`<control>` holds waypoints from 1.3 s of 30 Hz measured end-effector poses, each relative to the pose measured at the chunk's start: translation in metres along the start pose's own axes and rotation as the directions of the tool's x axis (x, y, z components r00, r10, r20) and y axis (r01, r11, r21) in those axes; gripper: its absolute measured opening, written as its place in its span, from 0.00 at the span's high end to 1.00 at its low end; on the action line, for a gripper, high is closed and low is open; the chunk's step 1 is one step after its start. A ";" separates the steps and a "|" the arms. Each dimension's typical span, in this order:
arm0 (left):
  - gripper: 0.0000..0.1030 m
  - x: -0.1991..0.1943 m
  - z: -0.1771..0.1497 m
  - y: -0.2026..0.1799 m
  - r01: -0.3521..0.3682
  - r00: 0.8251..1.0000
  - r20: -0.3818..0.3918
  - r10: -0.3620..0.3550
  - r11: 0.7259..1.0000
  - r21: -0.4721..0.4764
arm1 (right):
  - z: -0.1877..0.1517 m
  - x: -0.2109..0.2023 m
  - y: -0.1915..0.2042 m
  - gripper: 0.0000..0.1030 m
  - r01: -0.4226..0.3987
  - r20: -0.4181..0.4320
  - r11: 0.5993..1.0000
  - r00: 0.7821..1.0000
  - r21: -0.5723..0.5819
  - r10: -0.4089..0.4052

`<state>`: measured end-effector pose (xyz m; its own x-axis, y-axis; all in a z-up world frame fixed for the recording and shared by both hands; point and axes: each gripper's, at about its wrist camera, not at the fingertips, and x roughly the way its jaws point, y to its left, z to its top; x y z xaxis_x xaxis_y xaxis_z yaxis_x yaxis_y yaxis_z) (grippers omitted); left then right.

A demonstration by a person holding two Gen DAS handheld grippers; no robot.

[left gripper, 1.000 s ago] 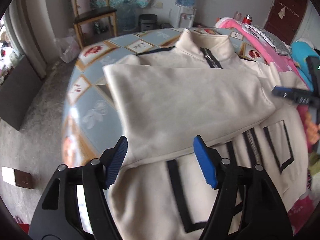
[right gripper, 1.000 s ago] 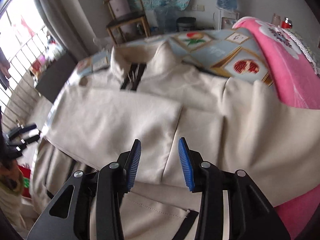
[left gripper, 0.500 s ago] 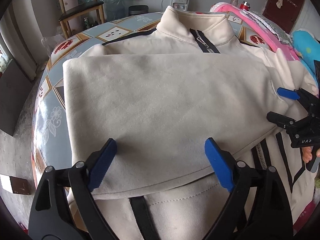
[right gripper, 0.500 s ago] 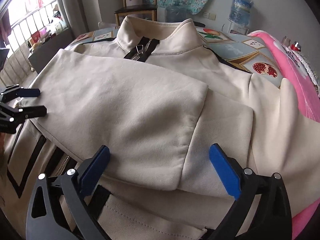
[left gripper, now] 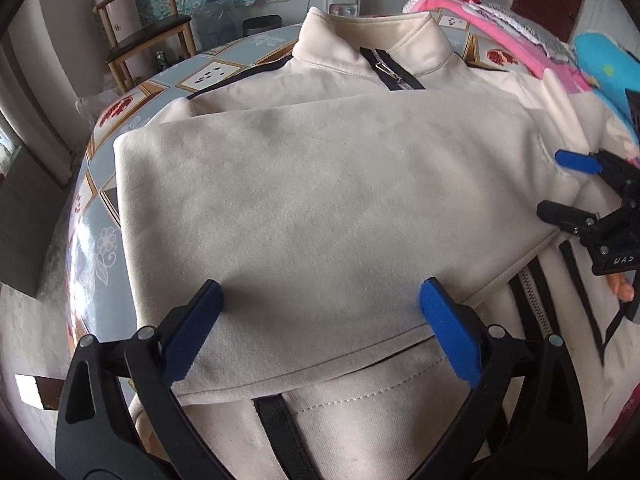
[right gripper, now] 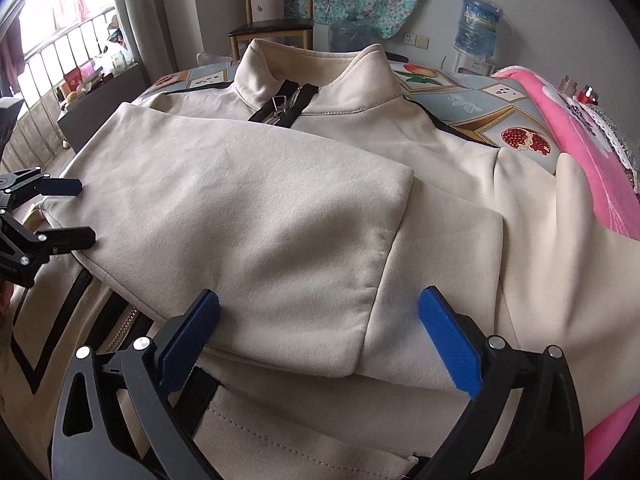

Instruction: Fold large clothes

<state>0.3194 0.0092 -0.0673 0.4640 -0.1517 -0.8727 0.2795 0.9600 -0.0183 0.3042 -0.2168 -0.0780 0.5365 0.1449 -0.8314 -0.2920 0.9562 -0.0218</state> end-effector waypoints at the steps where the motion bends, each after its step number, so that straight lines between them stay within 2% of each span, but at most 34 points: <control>1: 0.07 0.000 0.001 0.001 0.002 1.000 -0.005 -0.002 1.000 -0.010 | 0.000 0.000 0.000 0.06 -0.004 0.003 1.000 1.000 0.001 0.004; 13: 0.07 0.001 0.004 0.002 0.006 1.000 -0.029 -0.007 1.000 -0.010 | -0.002 -0.001 0.000 0.06 -0.002 0.003 1.000 1.000 -0.005 0.002; 22: 0.07 0.001 0.004 0.002 0.008 1.000 -0.026 -0.008 1.000 -0.010 | -0.001 -0.001 -0.002 0.06 -0.017 -0.005 1.000 1.000 -0.016 0.017; 39: 0.07 -0.001 0.003 0.005 0.019 1.000 -0.010 -0.020 1.000 -0.024 | -0.003 -0.002 -0.001 0.06 0.002 0.009 1.000 1.000 -0.001 -0.002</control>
<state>0.3223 0.0134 -0.0649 0.4501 -0.1683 -0.8770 0.2683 0.9622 -0.0469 0.3008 -0.2191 -0.0782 0.5444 0.1451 -0.8262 -0.2913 0.9563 -0.0240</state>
